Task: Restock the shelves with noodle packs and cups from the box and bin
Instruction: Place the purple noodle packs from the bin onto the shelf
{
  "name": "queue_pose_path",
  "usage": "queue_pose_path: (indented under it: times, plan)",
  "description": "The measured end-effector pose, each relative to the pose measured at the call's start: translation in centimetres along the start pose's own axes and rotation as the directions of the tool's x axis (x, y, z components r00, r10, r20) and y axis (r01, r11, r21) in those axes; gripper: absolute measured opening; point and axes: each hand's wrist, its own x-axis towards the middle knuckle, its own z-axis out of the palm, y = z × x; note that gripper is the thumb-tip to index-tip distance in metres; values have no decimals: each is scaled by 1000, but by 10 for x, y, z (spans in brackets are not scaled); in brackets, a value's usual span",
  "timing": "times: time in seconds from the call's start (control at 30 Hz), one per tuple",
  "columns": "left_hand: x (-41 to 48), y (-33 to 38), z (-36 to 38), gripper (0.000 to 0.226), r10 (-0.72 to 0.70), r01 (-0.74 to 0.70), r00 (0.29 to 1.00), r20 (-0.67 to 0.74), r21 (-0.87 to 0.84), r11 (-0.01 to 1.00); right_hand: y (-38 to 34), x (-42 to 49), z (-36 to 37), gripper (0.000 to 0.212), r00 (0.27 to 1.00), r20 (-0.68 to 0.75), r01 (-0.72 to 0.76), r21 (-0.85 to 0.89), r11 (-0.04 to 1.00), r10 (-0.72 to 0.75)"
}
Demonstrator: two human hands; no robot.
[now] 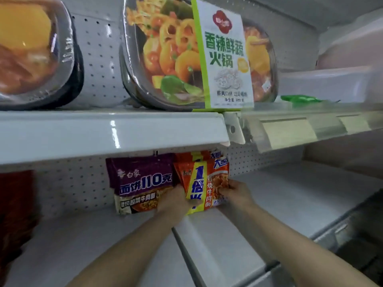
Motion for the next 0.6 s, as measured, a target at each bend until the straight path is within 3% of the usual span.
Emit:
queue_pose_path:
  times: [0.17, 0.37, 0.43, 0.6]
  plan:
    - [22, -1, 5, 74, 35, -6, 996, -87, 310, 951, 1, 25, 6, 25, 999, 40, -9, -91, 996, 13]
    - [32, 9, 14, 77, 18, 24, 996, -89, 446, 895, 3, 42, 13, 26, 997, -36, -77, -154, 985, 73]
    - [34, 9, 14, 77, -4, 27, 998, -57, 398, 917, 3, 43, 14, 23, 997, -41, -76, -156, 985, 70]
    - [32, 1, 10, 71, -39, 37, 999, 17, 80, 996, 13, 35, 11, 30, 995, -25, -97, -135, 986, 94]
